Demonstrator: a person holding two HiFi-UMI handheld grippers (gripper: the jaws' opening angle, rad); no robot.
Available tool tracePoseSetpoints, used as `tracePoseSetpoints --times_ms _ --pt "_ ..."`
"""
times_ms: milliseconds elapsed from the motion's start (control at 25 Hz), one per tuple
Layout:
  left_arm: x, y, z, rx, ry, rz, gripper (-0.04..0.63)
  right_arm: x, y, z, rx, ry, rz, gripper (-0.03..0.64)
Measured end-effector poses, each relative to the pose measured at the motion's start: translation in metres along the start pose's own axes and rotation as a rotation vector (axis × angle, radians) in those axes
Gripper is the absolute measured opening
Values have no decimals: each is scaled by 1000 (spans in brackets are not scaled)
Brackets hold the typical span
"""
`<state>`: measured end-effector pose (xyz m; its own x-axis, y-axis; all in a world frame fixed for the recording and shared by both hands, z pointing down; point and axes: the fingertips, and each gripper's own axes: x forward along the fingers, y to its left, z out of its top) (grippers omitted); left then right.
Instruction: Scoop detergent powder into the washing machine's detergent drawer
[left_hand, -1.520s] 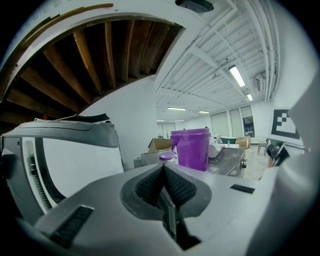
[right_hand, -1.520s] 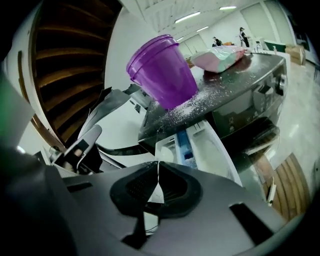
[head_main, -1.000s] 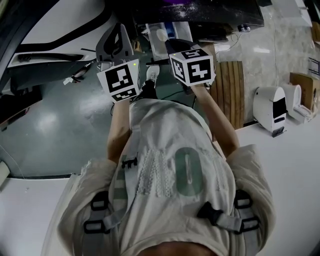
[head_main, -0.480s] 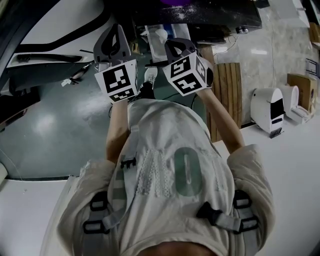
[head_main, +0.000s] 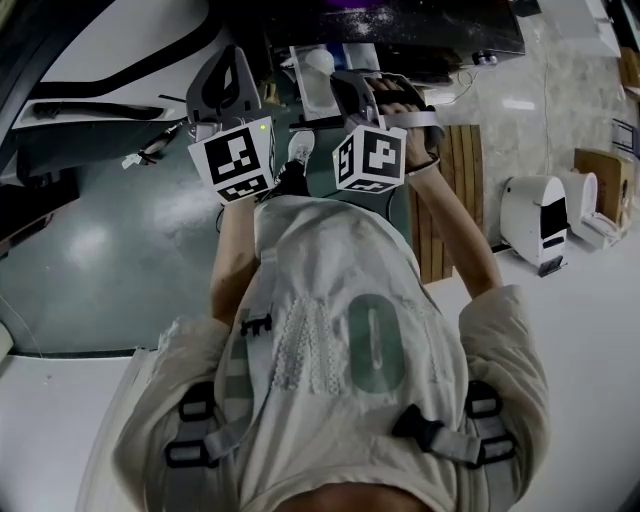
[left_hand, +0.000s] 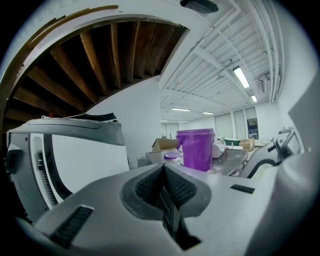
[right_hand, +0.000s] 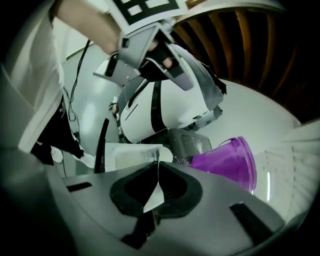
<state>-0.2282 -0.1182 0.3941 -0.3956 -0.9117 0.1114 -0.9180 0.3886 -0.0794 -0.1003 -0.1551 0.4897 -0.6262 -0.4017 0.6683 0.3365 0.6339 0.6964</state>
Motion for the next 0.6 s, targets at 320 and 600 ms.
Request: tracePoseSetpoints --times_ms 320,600 --pt "-14 -3 -1 4 0 9 20 -9 8 -2 -206 18 -94 11" --pt "-24 -5 0 5 -4 16 20 -14 8 4 -218 0 -110 11"
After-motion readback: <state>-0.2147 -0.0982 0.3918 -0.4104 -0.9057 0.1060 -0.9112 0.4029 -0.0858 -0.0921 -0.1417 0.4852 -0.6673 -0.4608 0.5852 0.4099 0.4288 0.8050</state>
